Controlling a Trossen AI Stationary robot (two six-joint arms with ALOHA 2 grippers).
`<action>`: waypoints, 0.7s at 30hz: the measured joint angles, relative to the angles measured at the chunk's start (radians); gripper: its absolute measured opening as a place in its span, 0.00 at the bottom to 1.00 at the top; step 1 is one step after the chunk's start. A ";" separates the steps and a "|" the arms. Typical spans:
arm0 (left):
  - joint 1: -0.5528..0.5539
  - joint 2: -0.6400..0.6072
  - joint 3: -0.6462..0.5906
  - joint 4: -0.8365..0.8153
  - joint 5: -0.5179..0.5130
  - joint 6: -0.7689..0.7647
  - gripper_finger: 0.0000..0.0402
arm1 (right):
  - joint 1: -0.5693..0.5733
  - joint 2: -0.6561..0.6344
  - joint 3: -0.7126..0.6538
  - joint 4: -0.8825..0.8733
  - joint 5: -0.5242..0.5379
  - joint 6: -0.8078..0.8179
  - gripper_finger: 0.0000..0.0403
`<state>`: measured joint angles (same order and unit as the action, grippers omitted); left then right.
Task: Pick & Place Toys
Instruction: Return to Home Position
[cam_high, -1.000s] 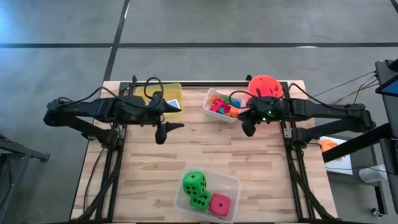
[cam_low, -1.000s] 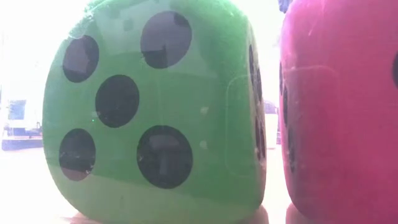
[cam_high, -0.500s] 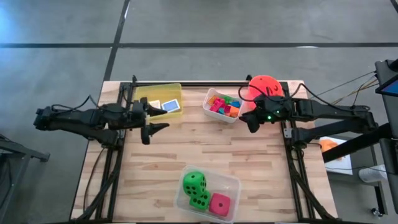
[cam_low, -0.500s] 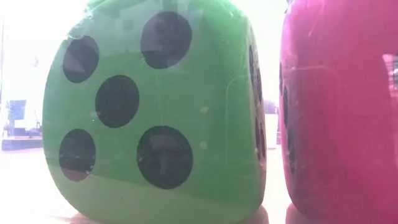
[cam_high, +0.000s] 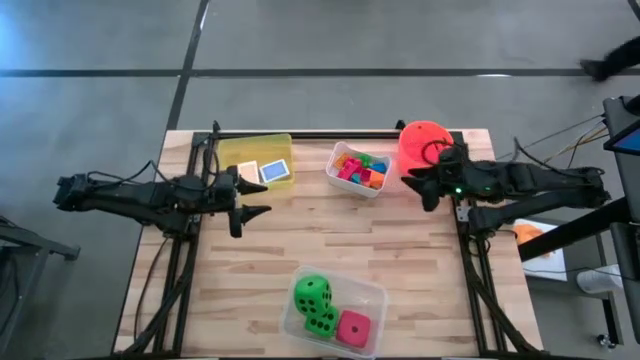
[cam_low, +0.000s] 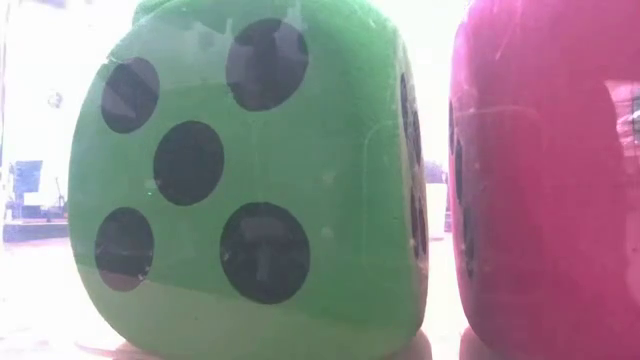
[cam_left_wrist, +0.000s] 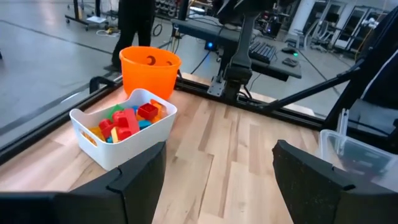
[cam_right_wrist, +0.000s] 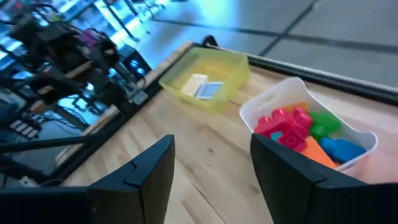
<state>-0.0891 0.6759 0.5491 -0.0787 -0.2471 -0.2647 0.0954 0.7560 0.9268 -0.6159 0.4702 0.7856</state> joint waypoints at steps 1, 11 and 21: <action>0.000 0.000 0.000 0.000 0.000 0.008 0.70 | 0.017 -0.016 0.000 -0.001 0.016 -0.005 0.51; 0.001 0.000 -0.001 -0.005 -0.023 0.076 0.70 | 0.120 -0.108 -0.069 0.016 0.132 -0.113 0.54; 0.001 -0.028 -0.199 0.189 -0.023 0.086 0.70 | 0.151 -0.288 -0.395 0.431 -0.303 -0.178 0.54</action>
<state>-0.0879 0.6484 0.3496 0.1099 -0.2699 -0.1791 0.2466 0.4678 0.5314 -0.1846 0.1671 0.6077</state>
